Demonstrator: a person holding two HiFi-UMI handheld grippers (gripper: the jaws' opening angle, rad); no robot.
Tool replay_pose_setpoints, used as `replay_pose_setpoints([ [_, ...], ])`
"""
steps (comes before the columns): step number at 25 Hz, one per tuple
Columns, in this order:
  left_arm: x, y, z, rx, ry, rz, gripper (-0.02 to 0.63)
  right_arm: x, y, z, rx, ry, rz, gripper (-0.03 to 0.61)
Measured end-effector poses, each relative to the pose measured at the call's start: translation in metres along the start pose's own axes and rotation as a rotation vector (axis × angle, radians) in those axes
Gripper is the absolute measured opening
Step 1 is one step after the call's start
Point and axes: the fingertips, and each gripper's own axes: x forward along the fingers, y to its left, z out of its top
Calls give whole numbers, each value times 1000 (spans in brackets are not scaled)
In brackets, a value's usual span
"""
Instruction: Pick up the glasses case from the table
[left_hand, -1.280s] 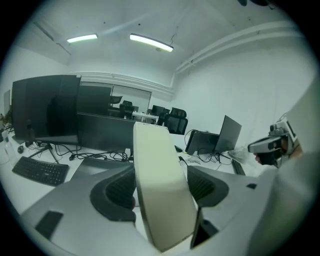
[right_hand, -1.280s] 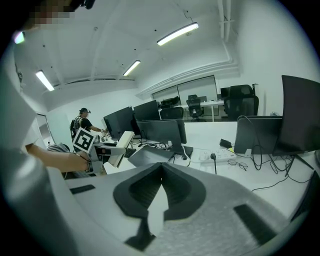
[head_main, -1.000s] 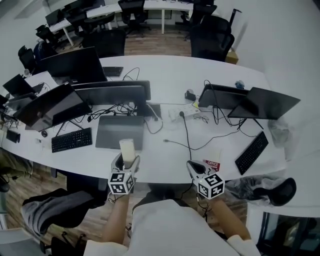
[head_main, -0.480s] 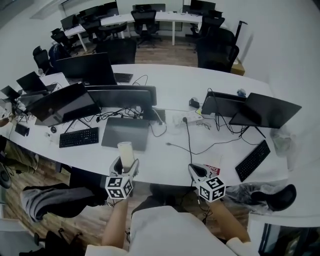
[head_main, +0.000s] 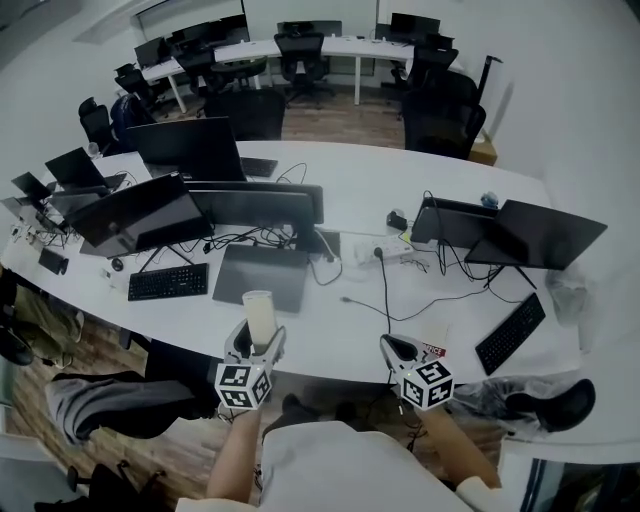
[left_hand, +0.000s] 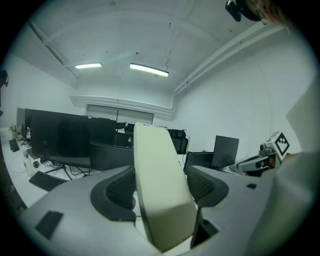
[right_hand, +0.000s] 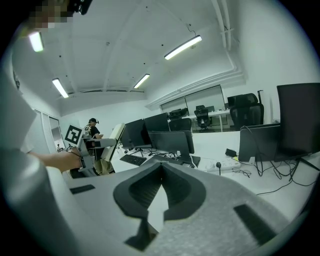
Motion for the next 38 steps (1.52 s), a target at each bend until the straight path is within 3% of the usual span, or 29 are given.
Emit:
replay_pose_setpoints([
  [13, -19, 38, 40, 37, -81, -70, 316, 23, 21, 44, 11, -89, -53, -3],
  [25, -40, 75, 79, 46, -179, -60, 316, 25, 42, 95, -41, -205, -48, -3],
  [38, -36, 96, 100, 32, -232, -49, 316, 32, 50, 115, -79, -238, -29, -3],
])
